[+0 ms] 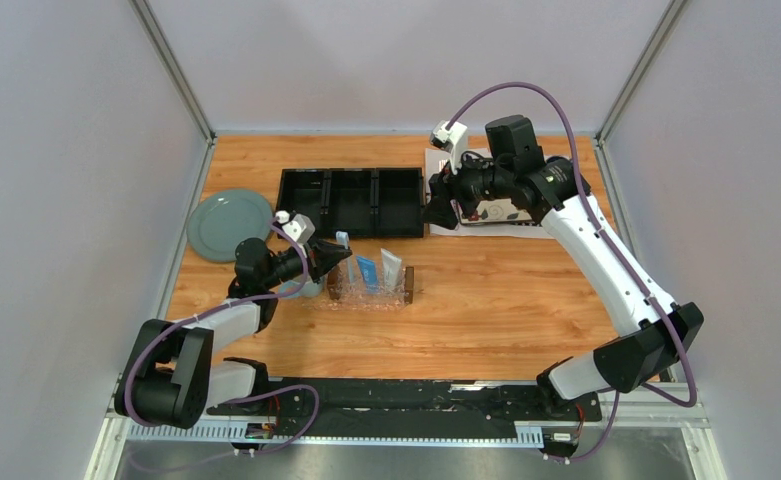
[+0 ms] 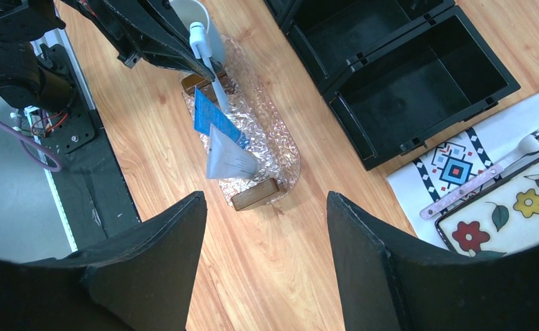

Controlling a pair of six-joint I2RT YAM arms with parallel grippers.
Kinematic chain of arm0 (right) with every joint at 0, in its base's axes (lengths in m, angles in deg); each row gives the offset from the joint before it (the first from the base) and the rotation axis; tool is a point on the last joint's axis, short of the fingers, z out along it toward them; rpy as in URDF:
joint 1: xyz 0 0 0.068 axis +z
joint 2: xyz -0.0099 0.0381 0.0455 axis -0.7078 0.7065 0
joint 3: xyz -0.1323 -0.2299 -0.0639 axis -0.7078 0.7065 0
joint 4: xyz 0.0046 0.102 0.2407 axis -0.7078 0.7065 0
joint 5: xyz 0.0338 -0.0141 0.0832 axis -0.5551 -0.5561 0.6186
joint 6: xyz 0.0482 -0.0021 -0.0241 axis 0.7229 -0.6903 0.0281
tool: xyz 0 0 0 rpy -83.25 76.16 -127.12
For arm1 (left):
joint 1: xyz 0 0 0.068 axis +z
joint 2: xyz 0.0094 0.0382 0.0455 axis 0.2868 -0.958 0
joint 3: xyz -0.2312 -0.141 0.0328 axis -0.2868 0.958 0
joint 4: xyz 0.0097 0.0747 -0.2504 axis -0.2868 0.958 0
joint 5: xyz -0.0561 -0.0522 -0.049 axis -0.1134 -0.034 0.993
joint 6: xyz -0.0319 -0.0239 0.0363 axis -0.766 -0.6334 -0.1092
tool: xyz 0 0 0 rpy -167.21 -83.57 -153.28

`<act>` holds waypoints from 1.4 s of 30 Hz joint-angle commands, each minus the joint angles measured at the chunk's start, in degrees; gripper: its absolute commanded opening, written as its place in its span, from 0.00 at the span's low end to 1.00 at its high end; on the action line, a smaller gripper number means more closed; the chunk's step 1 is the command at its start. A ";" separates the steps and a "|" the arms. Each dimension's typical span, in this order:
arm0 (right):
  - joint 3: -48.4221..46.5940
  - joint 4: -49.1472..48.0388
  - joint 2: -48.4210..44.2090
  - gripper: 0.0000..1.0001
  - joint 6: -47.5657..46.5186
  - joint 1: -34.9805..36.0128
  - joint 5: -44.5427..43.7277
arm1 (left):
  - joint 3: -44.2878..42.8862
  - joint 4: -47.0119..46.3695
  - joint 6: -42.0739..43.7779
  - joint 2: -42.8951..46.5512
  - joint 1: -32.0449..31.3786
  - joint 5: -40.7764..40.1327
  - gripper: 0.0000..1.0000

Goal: Prepare toiletry sets of a toothbrush and toothpaste on the tray

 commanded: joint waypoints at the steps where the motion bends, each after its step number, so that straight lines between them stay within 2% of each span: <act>1: -0.59 -2.08 -0.01 0.68 -0.99 -0.24 1.24 | 0.65 -4.51 2.78 -0.12 0.24 2.03 0.00; 42: 0.03 -2.25 -0.10 0.68 -0.90 -0.24 1.51 | -0.58 1.03 3.49 1.99 0.24 3.79 0.00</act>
